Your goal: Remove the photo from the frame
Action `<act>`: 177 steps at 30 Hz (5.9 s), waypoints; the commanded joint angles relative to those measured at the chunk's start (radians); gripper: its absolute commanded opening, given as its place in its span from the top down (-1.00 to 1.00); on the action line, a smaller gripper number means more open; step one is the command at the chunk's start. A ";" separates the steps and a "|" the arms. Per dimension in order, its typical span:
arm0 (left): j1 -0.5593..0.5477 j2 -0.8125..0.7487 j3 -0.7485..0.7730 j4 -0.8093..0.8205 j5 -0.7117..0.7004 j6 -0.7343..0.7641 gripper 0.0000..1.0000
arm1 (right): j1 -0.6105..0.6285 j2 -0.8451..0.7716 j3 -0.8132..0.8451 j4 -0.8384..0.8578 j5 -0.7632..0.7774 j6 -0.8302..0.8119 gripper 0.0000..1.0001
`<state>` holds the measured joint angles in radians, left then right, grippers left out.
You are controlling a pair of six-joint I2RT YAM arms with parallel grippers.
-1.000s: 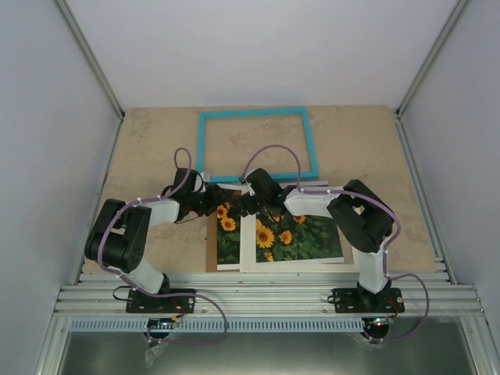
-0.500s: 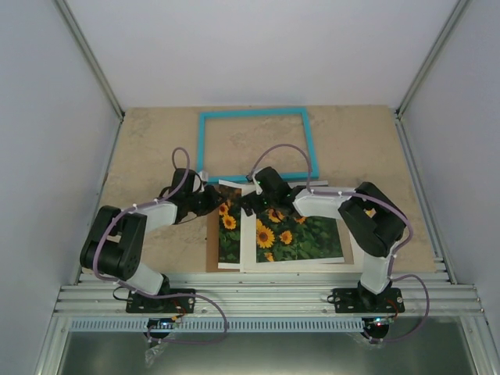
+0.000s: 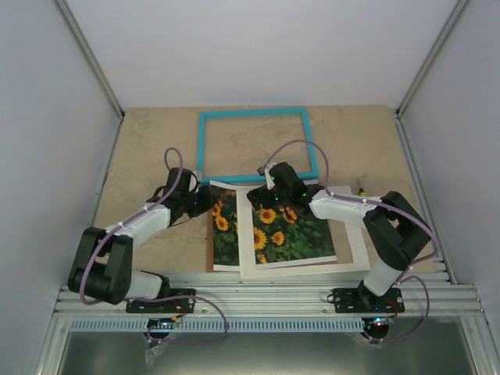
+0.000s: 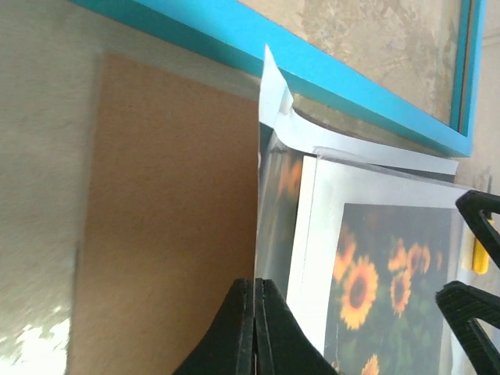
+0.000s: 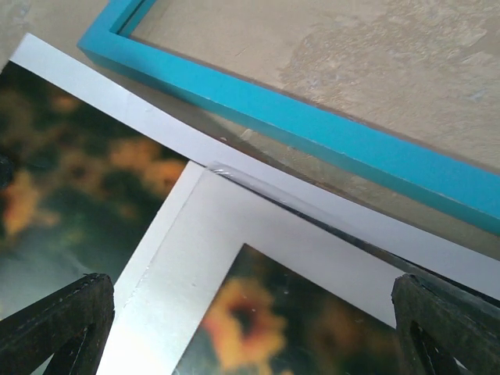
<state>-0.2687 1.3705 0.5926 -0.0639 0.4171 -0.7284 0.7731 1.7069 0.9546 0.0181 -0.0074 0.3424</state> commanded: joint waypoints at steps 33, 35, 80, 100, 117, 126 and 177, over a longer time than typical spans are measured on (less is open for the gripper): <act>-0.003 -0.345 0.720 -1.005 -0.500 0.251 1.00 | -0.080 -0.214 -0.139 0.045 0.104 0.020 -0.95; -0.003 -0.337 0.774 -1.037 -0.521 0.271 1.00 | -0.086 -0.230 -0.150 0.049 0.122 0.028 -0.95; -0.202 -0.074 1.201 -0.622 -0.103 0.026 1.00 | -0.156 -0.586 -0.313 0.066 0.392 0.077 -0.95; -0.201 -0.396 0.343 -0.330 -0.090 -0.144 1.00 | -0.156 -0.758 -0.345 -0.022 0.291 0.039 -0.95; -0.202 -0.332 0.010 -0.180 -0.194 -0.096 1.00 | -0.155 -0.693 -0.381 0.057 0.236 0.032 -0.95; -0.202 -0.185 0.044 -0.151 -0.269 -0.024 1.00 | -0.156 -0.683 -0.387 0.065 0.228 0.030 -0.95; -0.086 -1.139 0.178 -0.464 -0.841 0.150 -0.99 | -0.165 -1.169 -0.366 -0.180 0.489 -0.007 -0.95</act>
<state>-0.3595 0.3038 0.8188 -0.5453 -0.3653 -0.6155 0.6117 0.5529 0.6235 -0.2161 0.4828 0.3614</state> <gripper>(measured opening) 0.996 0.976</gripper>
